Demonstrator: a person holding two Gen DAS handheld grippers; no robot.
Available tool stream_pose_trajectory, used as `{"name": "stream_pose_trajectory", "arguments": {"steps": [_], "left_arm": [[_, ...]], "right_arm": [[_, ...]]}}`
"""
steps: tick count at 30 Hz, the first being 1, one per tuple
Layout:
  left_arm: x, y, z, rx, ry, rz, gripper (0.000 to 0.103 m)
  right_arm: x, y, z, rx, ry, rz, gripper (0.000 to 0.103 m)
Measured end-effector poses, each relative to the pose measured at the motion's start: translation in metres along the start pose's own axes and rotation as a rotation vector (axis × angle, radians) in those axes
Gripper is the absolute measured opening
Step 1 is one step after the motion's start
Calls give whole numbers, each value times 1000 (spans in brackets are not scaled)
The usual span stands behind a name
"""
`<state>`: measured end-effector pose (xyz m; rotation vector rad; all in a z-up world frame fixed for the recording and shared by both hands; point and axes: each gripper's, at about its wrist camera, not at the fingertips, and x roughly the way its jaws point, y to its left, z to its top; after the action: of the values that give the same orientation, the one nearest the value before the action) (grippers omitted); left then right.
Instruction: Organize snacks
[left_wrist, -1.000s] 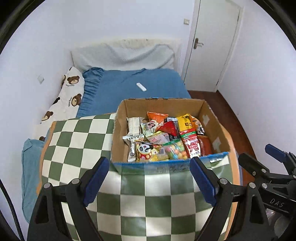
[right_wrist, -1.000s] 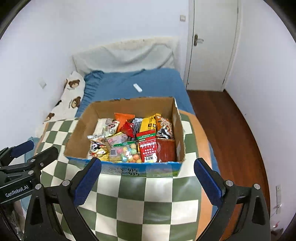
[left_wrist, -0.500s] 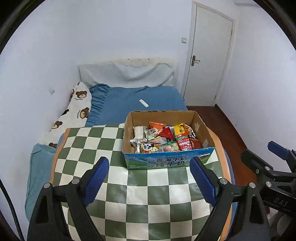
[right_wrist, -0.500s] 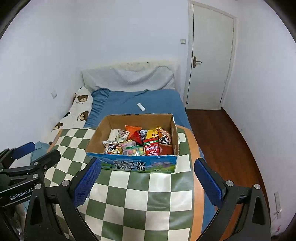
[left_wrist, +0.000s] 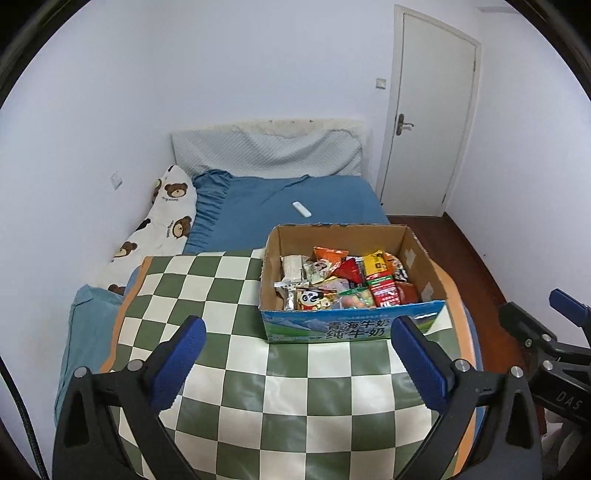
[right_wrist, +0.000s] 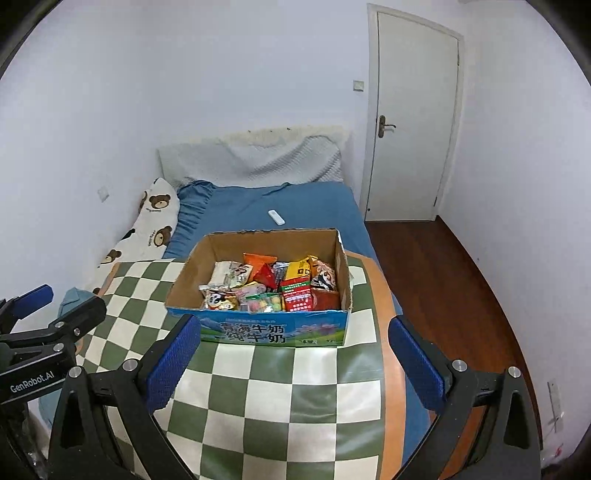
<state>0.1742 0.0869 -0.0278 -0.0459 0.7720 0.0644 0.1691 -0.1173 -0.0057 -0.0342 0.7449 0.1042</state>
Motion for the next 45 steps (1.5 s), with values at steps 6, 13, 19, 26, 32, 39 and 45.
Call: {"name": "stream_pose_trajectory", "arguments": {"steps": [6,13,19,26,32,39,45], "left_arm": [[27,-2,9,4,7,26,103],[59,-6,18,10,18,45,103],[84,-6,17,5,41,54,103],[99,-6,18,6,52,70,103],[101,-4,17,5,52,75,103],[99,-4,20,9,46,72,103],[96,-6,21,14,43,72,103]], "right_arm": [[30,-5,5,17,1,-27,103],[67,-8,14,29,12,-51,103],[88,-8,19,32,14,-56,103],[111,-5,16,21,35,-71,103],[119,-3,13,15,46,-76,103],[119,-3,13,18,45,-75,103],[118,-3,13,18,45,-75,103]]}}
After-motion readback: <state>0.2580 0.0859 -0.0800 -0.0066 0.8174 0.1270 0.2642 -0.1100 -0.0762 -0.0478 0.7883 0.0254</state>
